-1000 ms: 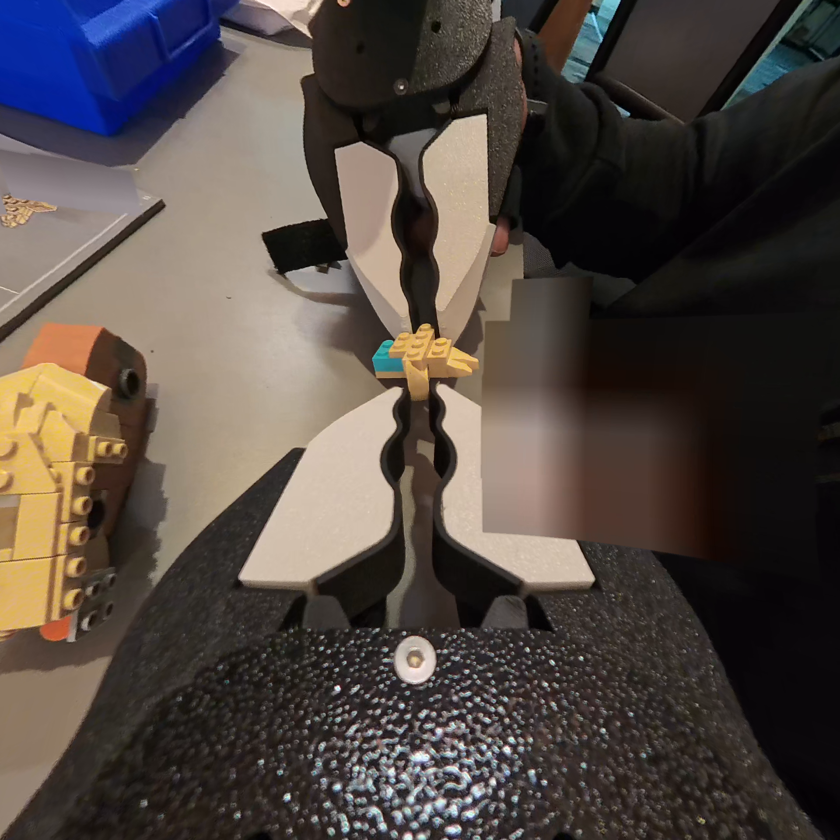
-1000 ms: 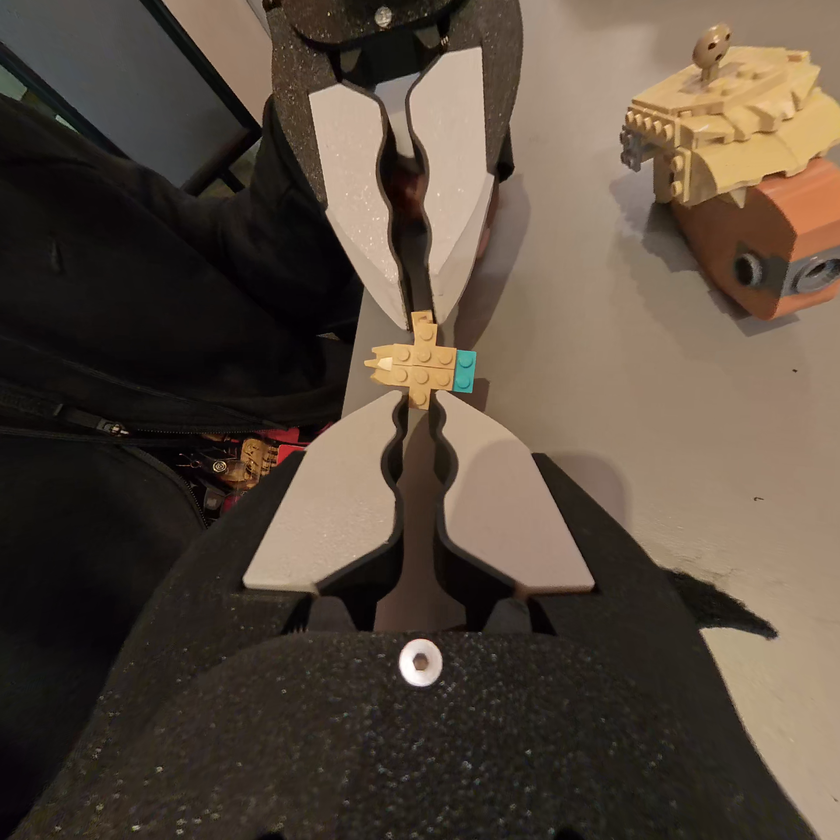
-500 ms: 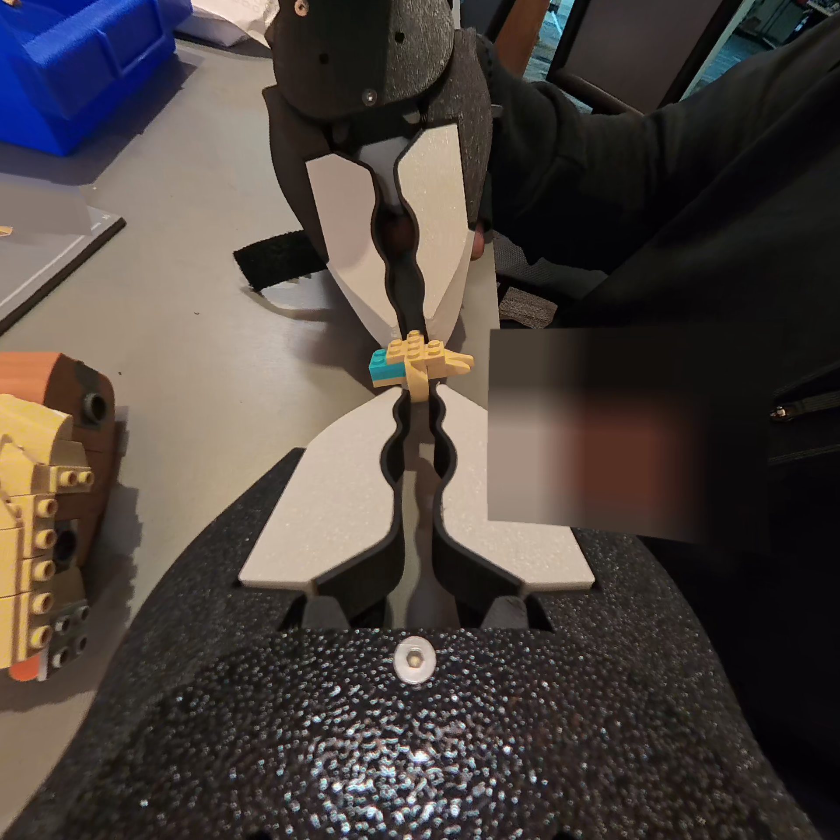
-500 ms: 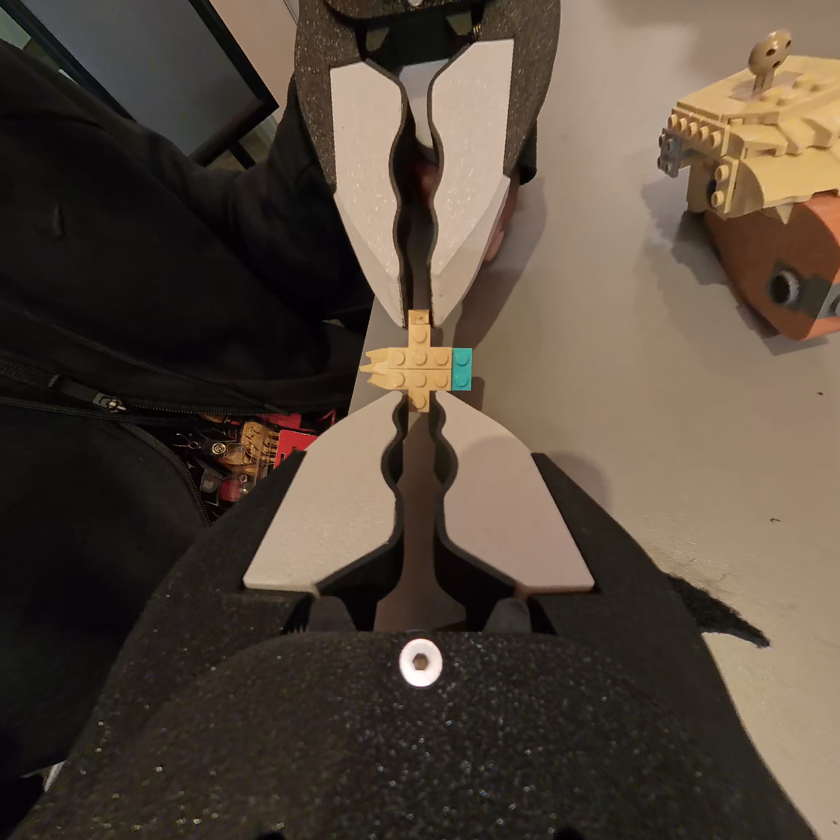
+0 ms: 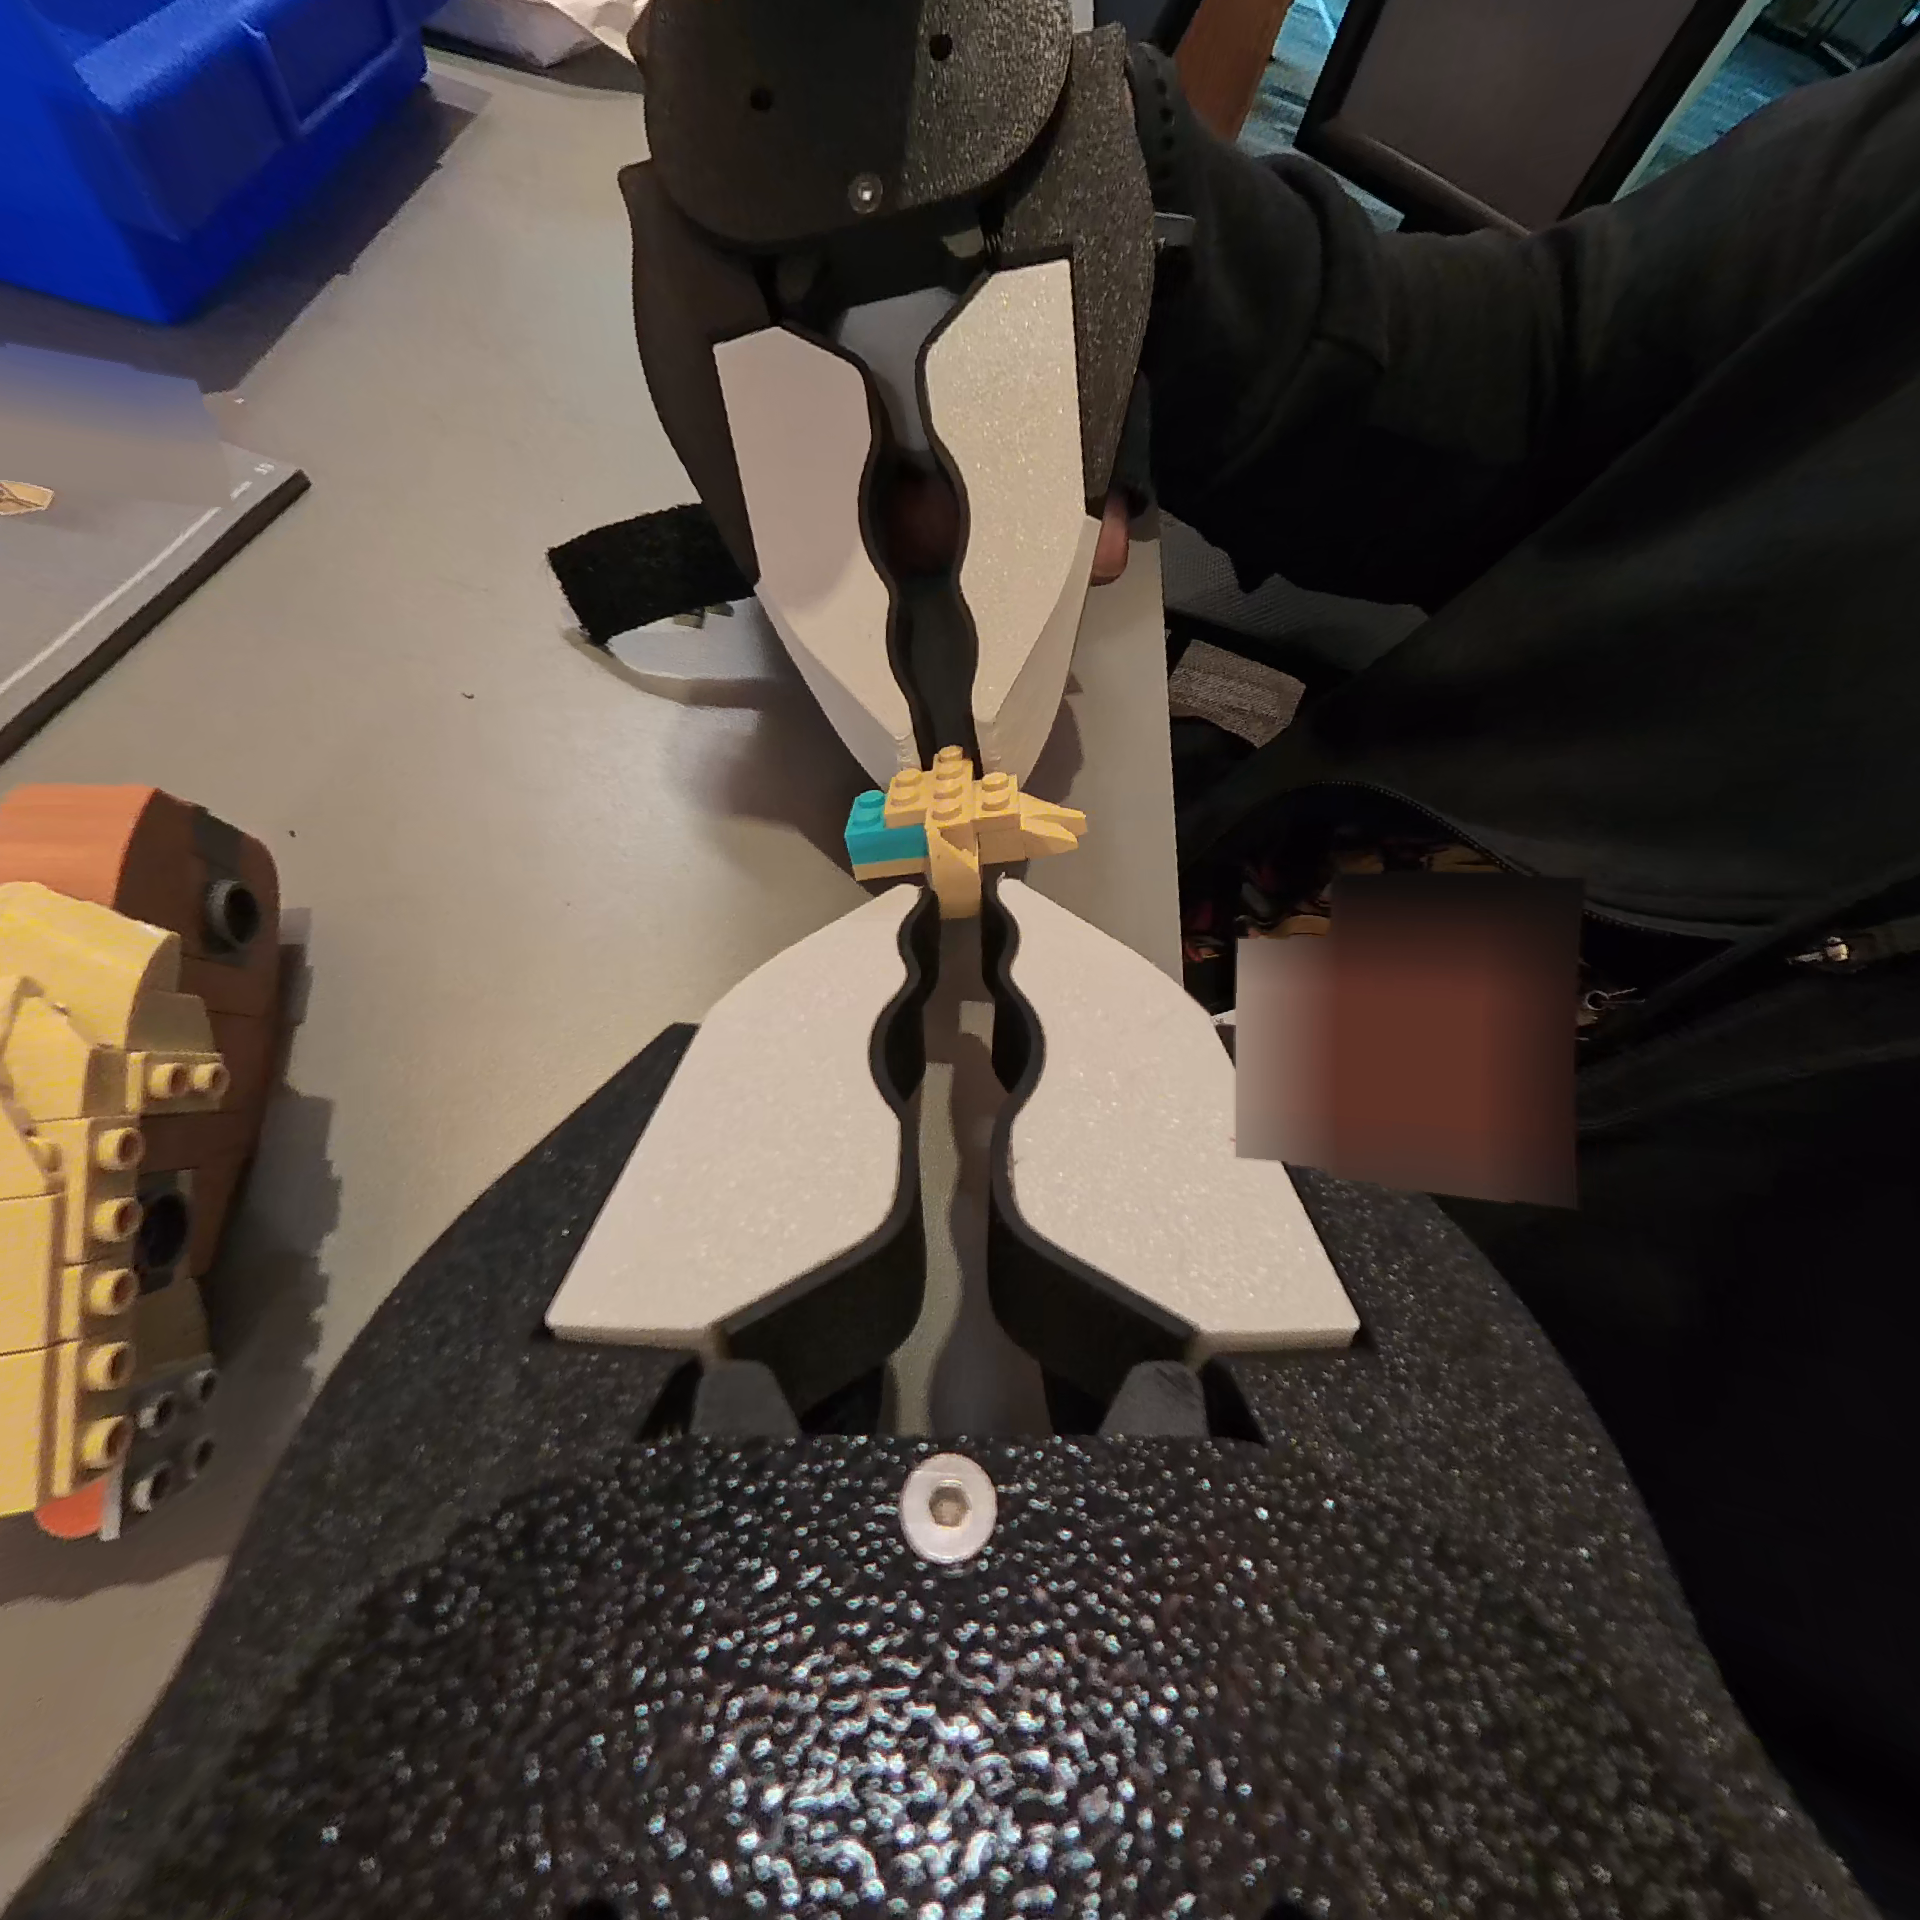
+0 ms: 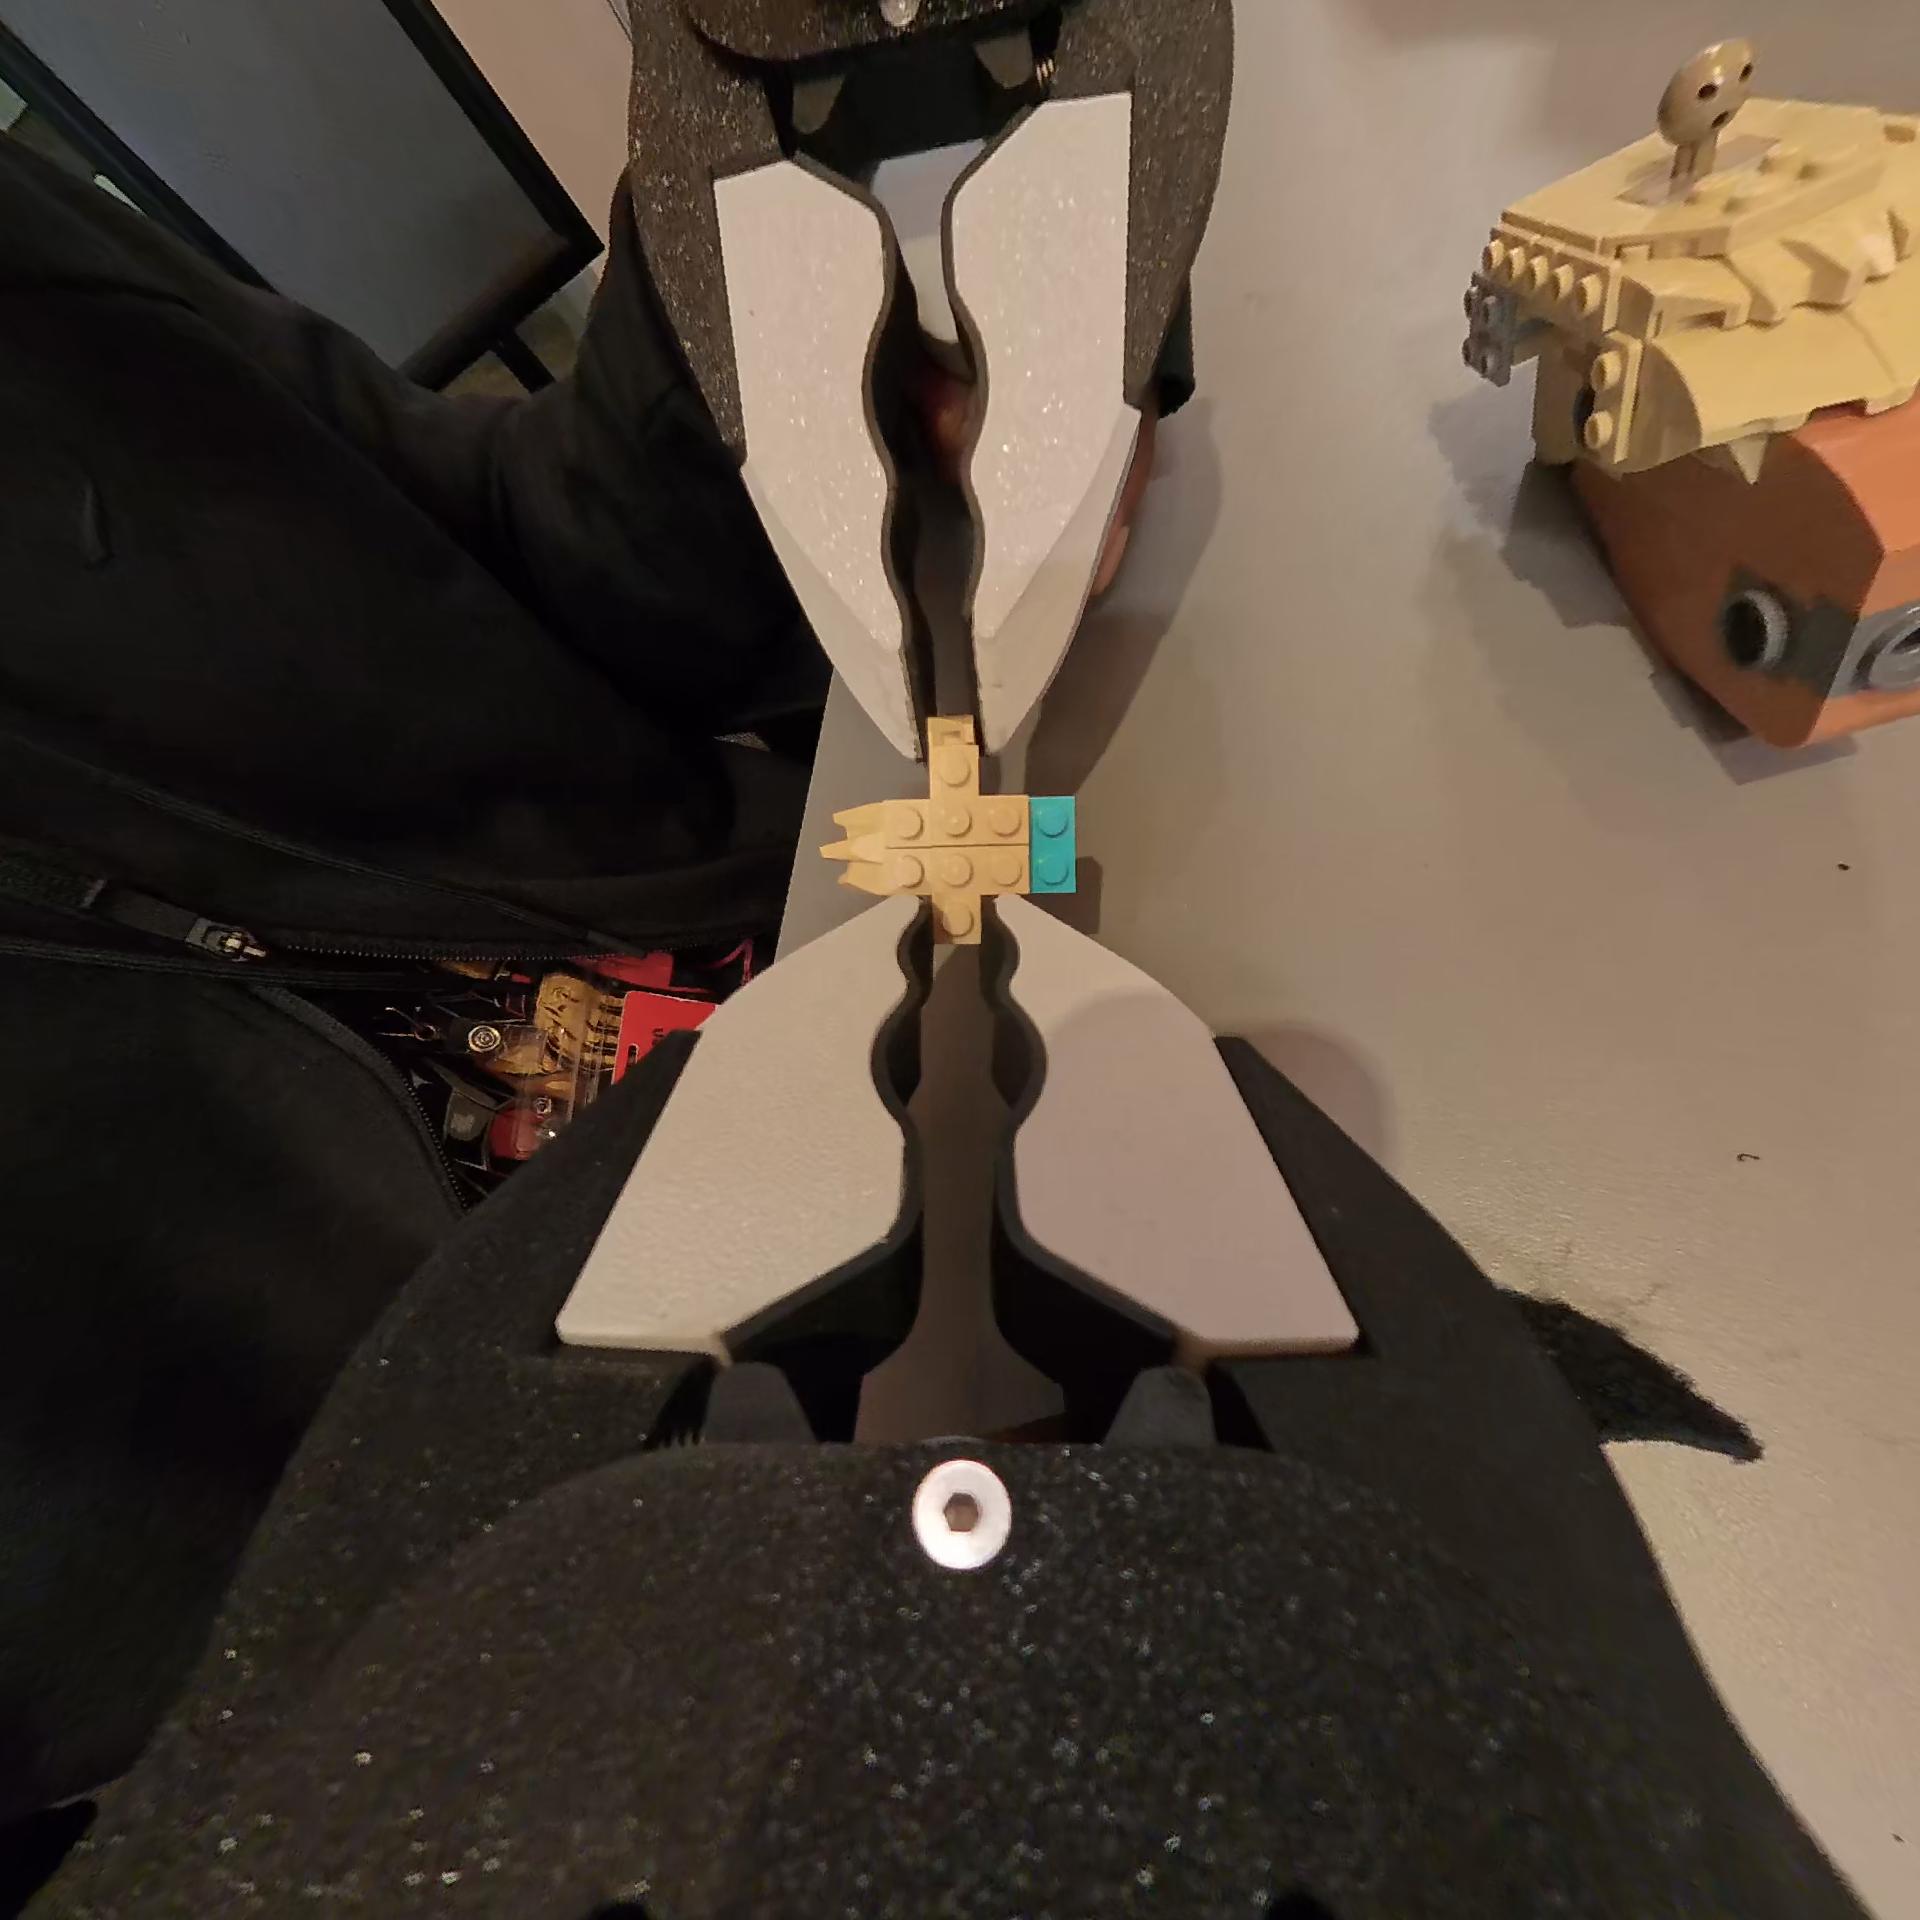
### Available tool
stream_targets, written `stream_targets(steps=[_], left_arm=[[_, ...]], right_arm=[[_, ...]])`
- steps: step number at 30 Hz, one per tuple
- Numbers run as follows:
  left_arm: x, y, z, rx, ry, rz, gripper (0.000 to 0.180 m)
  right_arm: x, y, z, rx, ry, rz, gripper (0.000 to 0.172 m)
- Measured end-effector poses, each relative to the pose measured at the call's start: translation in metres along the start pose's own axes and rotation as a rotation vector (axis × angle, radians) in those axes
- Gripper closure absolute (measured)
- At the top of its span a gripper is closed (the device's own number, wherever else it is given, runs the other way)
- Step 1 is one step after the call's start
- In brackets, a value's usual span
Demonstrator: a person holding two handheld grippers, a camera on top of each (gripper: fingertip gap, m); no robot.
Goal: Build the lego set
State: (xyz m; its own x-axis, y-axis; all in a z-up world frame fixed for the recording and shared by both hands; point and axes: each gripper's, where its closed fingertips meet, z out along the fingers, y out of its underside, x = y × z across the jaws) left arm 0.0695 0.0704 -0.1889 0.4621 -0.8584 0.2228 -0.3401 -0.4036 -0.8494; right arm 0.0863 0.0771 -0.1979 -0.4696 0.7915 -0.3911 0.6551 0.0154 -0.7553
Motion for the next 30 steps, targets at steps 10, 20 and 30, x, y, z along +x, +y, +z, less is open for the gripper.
stream_targets(steps=[10,20,30], left_arm=[[0.0007,0.0015,0.0015,-0.014,0.000,0.005,0.173],[-0.0006,0.0038,0.0039,-0.036,-0.013,0.005,0.173],[-0.0022,0.0006,0.0018,-0.005,-0.033,0.011,0.173]], right_arm=[[0.0000,0.0014,0.0010,-0.012,-0.004,-0.001,0.164],[0.0014,0.0033,0.0016,-0.025,0.007,0.003,0.164],[0.0019,0.0015,0.0000,-0.002,0.029,0.004,0.163]])
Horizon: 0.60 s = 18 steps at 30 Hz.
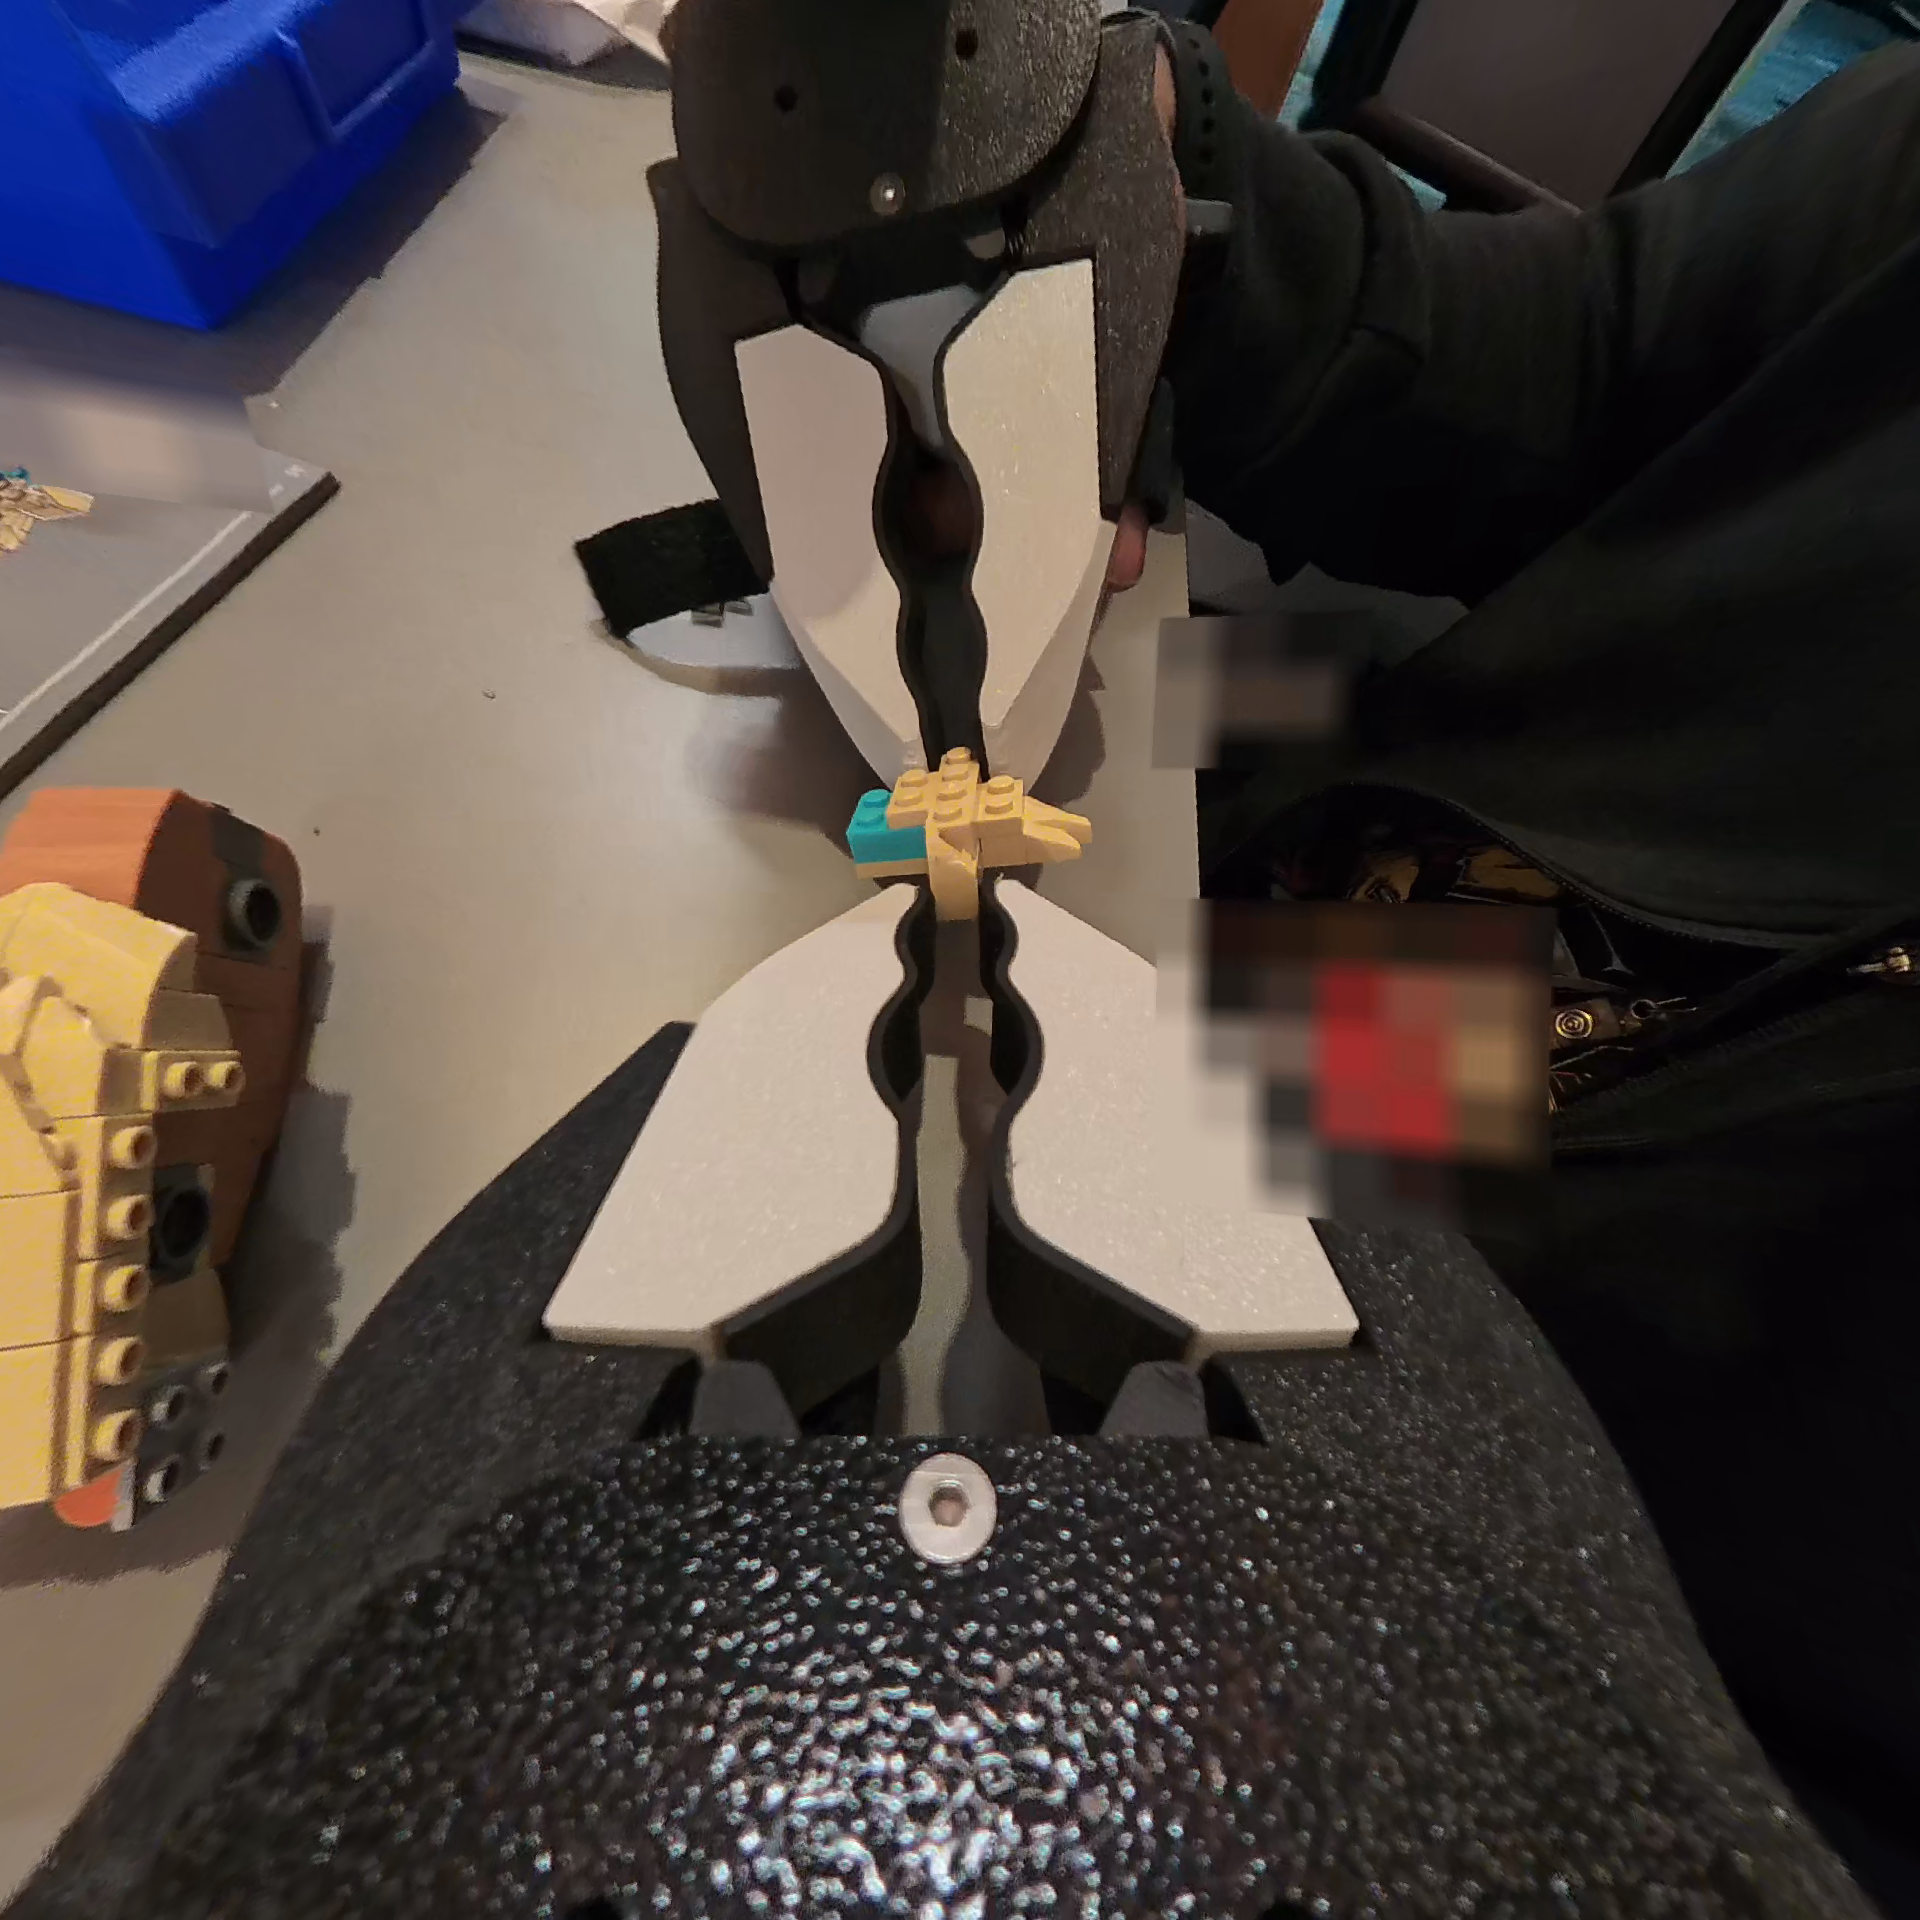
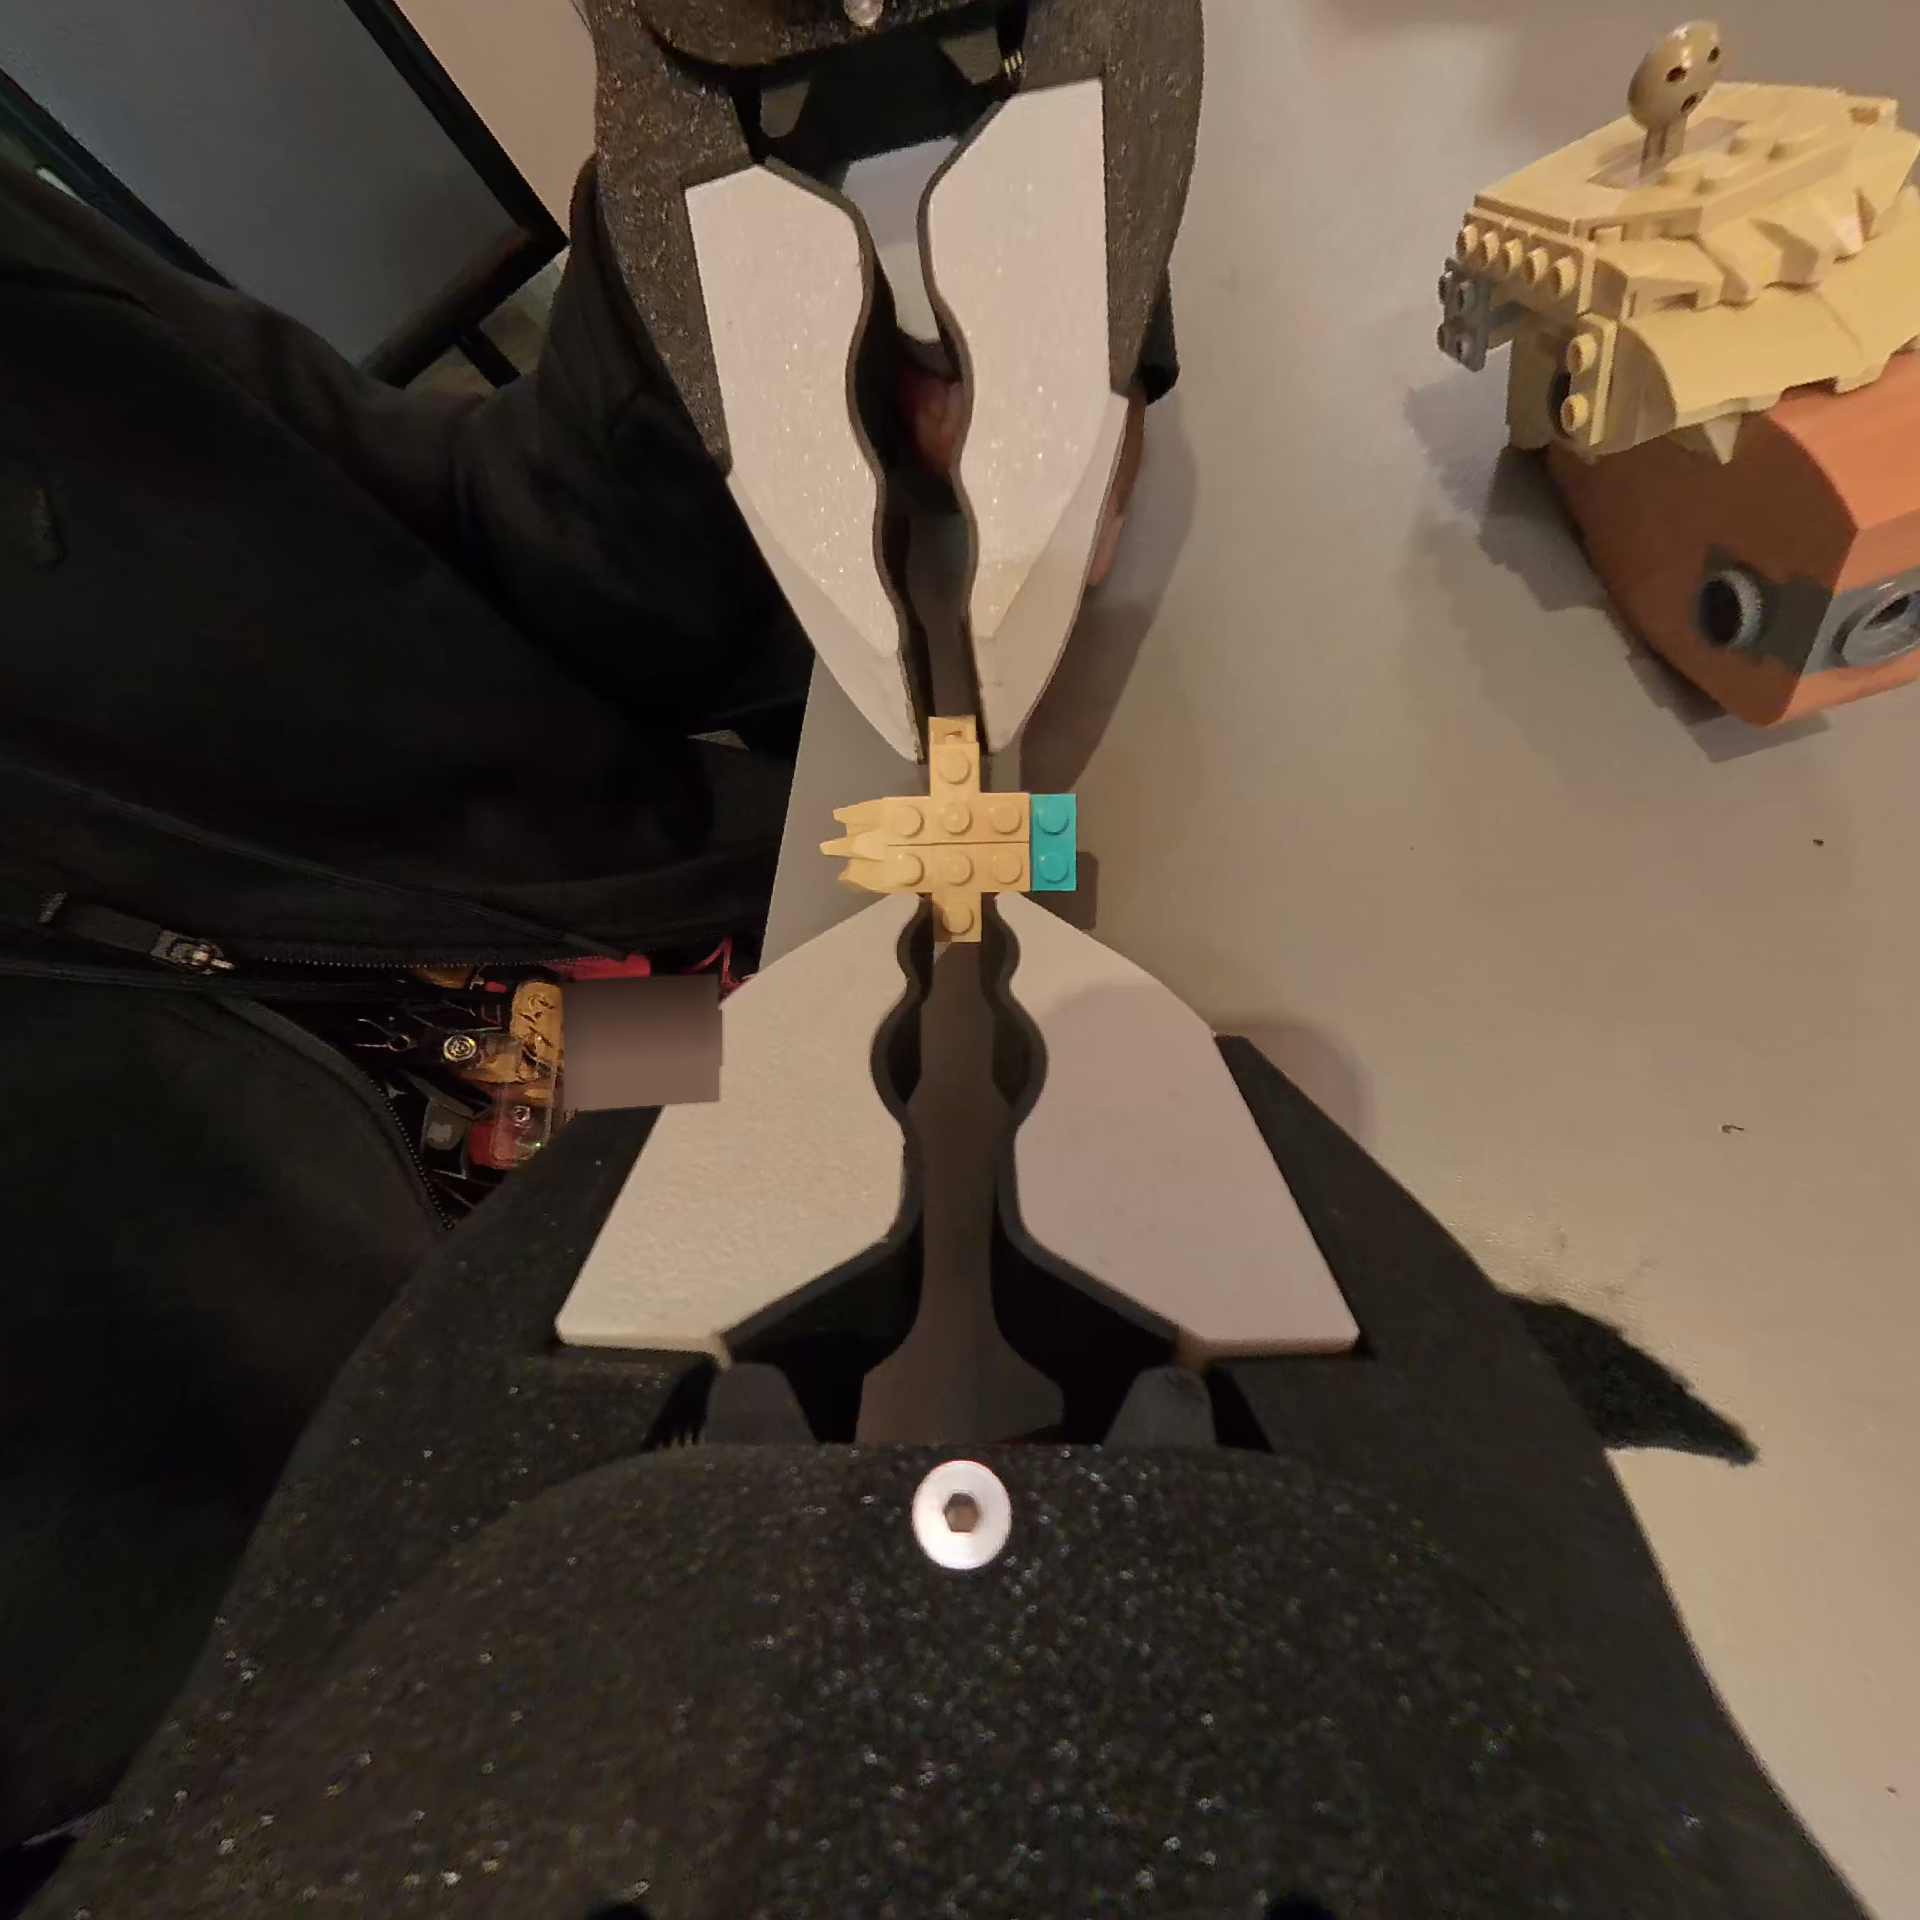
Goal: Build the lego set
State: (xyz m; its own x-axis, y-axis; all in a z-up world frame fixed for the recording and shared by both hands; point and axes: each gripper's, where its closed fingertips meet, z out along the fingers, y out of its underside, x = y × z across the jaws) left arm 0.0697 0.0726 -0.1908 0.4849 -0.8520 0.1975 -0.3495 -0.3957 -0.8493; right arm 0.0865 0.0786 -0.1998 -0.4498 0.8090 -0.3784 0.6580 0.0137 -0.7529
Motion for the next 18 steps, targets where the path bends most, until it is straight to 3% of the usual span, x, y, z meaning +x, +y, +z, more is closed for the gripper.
stream_targets(steps=[5,13,15,18], left_arm=[[-0.011,0.013,-0.005,-0.064,-0.092,0.004,0.160],[-0.016,0.014,0.002,-0.092,-0.114,0.011,0.160],[-0.016,0.014,0.002,-0.090,-0.117,0.013,0.160],[-0.015,0.012,0.000,-0.074,-0.116,0.013,0.160]], right_arm=[[0.012,0.011,-0.003,-0.089,0.075,-0.009,0.163],[0.035,0.025,-0.004,-0.421,0.272,-0.128,0.163],[0.038,0.023,-0.003,-0.435,0.308,-0.148,0.162],[0.038,0.021,-0.010,-0.368,0.324,-0.151,0.147]])
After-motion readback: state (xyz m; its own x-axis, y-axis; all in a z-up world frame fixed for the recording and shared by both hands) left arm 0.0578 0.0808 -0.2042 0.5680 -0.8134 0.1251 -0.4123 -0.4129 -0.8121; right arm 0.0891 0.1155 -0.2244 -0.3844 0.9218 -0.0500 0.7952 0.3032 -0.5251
